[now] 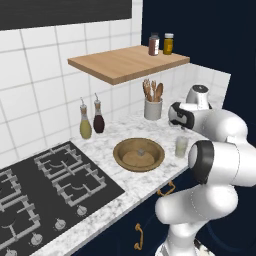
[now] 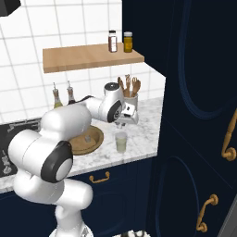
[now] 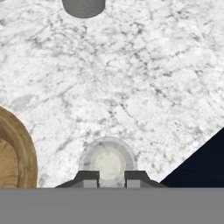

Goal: Grab a lemon wedge from the fridge and one ice cube from the ice bowl, and put them in the glass of lemonade.

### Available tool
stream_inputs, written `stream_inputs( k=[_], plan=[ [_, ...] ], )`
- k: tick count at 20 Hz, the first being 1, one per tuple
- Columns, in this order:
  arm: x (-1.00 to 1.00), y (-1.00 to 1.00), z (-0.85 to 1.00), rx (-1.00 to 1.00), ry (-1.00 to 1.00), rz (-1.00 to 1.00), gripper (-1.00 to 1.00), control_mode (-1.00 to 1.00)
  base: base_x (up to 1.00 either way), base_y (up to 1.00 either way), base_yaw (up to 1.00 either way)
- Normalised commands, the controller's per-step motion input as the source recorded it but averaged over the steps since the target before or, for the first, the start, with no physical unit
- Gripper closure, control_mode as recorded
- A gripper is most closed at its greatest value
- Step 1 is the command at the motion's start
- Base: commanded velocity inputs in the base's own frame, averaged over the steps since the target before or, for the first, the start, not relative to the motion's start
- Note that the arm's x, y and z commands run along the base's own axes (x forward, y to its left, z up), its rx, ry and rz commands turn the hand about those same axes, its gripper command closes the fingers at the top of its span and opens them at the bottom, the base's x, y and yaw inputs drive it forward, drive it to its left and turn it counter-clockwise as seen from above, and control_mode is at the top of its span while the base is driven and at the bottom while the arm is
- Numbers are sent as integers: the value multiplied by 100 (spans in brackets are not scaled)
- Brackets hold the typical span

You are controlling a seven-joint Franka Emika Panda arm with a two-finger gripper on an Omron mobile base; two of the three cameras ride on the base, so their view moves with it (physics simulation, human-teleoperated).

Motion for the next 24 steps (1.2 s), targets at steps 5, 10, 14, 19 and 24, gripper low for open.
stream_inputs(
  k=[5, 10, 14, 19, 24],
  plan=[
    [12, 5, 0, 0, 1, 0, 100, -100, 0, 0, 0],
    [12, 2, -12, 0, 0, 0, 100, -100, 0, 0, 0],
    [0, 0, -30, 0, 0, 0, 100, -100, 0, 0, 0],
    [0, 0, -11, 0, 0, 0, 100, -100, 0, 0, 0],
    [0, 0, 0, 0, 0, 0, -100, -100, 0, 0, 0]
  ],
)
